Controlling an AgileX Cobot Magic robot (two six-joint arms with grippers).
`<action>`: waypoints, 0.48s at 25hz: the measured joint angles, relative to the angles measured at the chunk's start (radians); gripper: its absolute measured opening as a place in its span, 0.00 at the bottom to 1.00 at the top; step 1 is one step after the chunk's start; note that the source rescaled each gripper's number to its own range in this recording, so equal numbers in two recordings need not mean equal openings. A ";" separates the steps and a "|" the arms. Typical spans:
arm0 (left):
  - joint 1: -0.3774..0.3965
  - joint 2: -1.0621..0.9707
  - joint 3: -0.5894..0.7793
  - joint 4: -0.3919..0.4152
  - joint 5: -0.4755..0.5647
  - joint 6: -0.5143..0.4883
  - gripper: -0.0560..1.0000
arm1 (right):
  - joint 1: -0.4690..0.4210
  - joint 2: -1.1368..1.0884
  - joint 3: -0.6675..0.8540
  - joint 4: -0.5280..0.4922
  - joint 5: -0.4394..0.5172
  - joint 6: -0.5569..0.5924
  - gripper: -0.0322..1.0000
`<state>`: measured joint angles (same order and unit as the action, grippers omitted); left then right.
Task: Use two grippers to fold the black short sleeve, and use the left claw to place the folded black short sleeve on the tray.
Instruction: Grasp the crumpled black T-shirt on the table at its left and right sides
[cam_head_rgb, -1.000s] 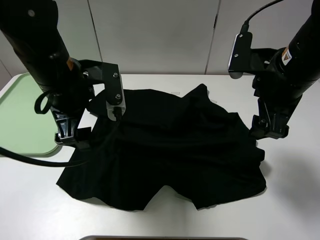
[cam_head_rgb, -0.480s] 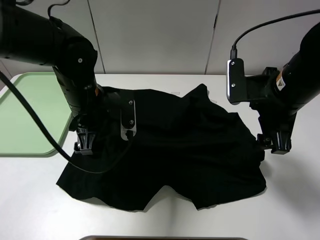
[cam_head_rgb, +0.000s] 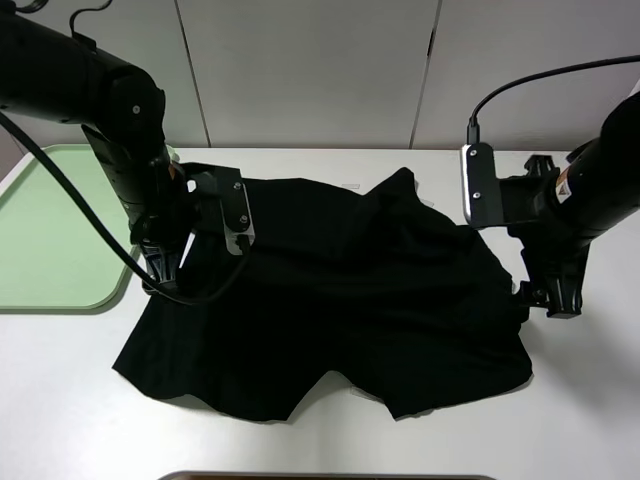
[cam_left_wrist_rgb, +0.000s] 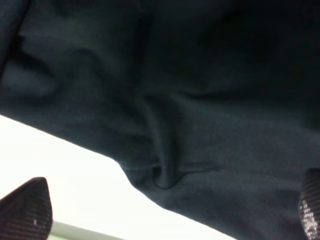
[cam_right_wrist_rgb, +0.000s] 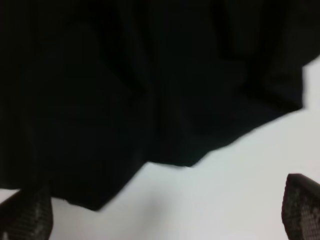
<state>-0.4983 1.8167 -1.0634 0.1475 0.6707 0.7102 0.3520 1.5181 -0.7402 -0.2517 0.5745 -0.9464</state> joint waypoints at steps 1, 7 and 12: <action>0.001 0.000 0.000 -0.006 -0.001 0.012 0.98 | 0.000 0.025 0.000 0.001 -0.008 -0.002 1.00; 0.001 0.000 0.000 -0.032 -0.018 0.042 0.98 | 0.000 0.139 0.000 0.029 -0.082 -0.006 1.00; 0.001 0.000 0.000 -0.035 -0.049 0.057 0.98 | 0.000 0.206 -0.019 0.090 -0.111 -0.010 1.00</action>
<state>-0.4974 1.8167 -1.0634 0.1124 0.6215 0.7677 0.3520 1.7242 -0.7595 -0.1615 0.4639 -0.9564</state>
